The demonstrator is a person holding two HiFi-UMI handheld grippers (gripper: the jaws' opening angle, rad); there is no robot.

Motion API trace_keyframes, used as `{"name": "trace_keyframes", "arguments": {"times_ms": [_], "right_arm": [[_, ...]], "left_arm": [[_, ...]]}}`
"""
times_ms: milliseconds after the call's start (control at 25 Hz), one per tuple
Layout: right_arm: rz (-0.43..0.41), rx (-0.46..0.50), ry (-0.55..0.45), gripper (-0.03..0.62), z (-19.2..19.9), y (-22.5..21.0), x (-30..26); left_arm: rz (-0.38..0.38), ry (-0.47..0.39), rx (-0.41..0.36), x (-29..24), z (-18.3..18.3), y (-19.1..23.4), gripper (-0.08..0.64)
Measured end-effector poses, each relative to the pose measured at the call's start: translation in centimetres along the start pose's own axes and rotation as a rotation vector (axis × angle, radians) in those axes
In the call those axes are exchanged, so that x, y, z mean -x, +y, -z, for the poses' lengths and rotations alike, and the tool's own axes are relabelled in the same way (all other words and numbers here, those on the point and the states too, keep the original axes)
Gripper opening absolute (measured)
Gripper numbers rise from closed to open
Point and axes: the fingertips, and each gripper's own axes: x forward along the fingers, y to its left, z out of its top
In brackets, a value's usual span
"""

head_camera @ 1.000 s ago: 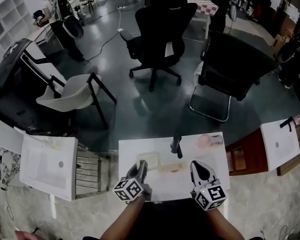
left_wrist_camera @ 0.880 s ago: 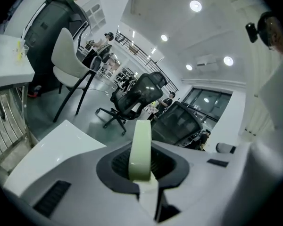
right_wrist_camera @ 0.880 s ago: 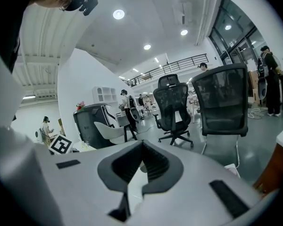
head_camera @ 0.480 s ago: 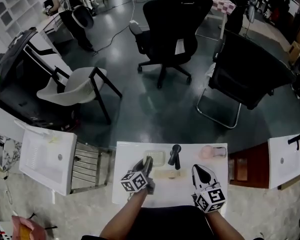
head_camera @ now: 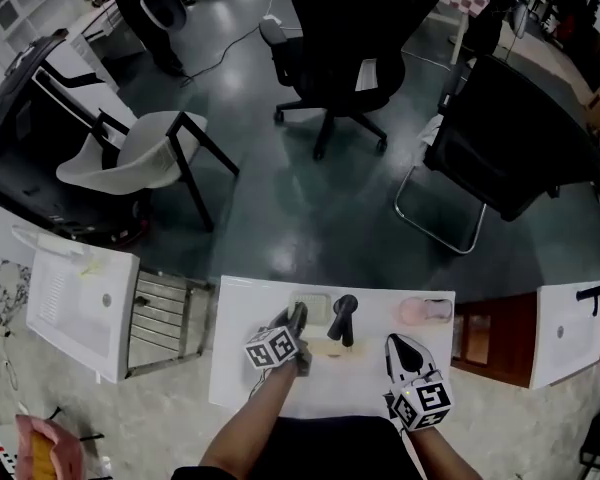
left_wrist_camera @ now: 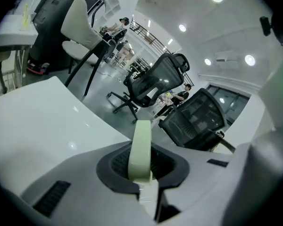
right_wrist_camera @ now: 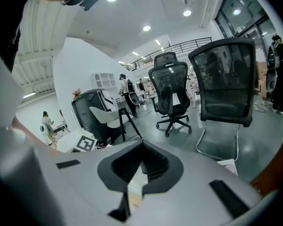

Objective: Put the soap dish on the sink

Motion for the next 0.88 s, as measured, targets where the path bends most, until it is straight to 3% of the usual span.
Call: {"name": "trace_keyframes", "arguments": {"times_ms": [80,200,480,880], "right_arm": [[0.002,-0.044,0.008,-0.003,0.1,-0.6,0.0],[0.008,-0.154,-0.007,-0.003,-0.5,-1.6,-0.1],[0.049,-0.158,-0.022,-0.003,-1.0,-2.7,-0.2],[0.025,-0.183,-0.002,-0.003,-0.1,-1.0,-0.2]], "left_arm": [[-0.005,0.012,0.026,-1.0,0.5,1.0,0.046],[-0.029,0.034,0.002,-1.8,0.5,2.4,0.048],[-0.087,0.052,-0.045,-2.2,0.8,3.5,0.077],[-0.144,0.085,-0.071,-1.9,1.7,5.3,0.129]]}}
